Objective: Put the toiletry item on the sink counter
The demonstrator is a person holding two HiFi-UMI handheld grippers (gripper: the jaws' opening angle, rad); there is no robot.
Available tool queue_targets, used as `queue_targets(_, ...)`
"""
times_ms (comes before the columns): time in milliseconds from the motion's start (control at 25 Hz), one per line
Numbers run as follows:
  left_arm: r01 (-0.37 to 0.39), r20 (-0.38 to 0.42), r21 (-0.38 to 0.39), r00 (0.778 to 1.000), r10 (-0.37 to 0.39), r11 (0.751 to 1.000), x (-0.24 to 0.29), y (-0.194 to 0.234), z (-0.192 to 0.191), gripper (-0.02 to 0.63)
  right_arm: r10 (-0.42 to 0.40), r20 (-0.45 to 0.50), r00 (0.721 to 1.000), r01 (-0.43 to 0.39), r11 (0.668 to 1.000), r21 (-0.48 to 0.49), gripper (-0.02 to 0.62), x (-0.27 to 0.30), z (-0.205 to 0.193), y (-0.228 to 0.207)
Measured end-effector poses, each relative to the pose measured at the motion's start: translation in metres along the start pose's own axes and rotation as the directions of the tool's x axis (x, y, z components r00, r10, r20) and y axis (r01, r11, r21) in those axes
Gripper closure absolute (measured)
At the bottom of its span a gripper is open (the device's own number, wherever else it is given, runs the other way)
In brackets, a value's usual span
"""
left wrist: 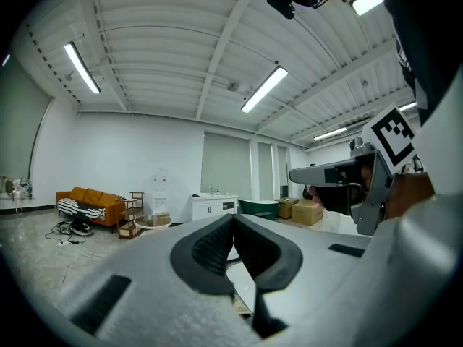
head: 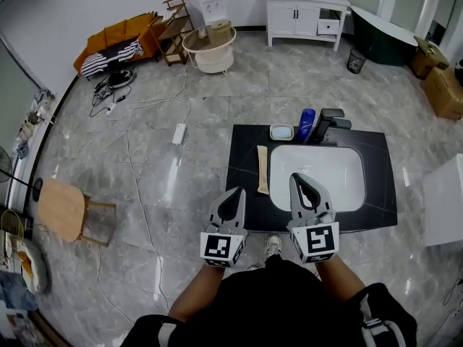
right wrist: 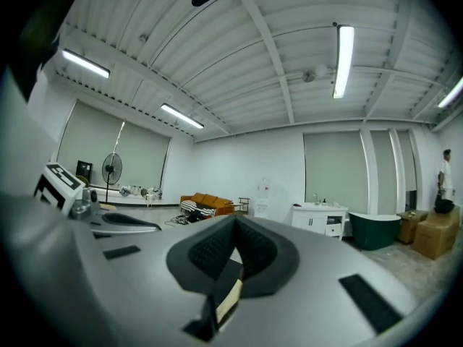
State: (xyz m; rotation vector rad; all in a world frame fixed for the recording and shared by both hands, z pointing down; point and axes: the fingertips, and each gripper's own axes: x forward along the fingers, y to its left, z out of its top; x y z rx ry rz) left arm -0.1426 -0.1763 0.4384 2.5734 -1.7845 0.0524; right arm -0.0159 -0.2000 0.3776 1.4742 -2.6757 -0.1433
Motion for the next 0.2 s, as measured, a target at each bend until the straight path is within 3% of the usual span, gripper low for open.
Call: queue_targets(200,-0.023,0.001,0.005,1.000,0.023,1.000,-0.005,0.005,0.001,0.594,0.014,0.033,0.999,-0.014,1.000,-0.007,0.592,-0.004,0.017,0.003)
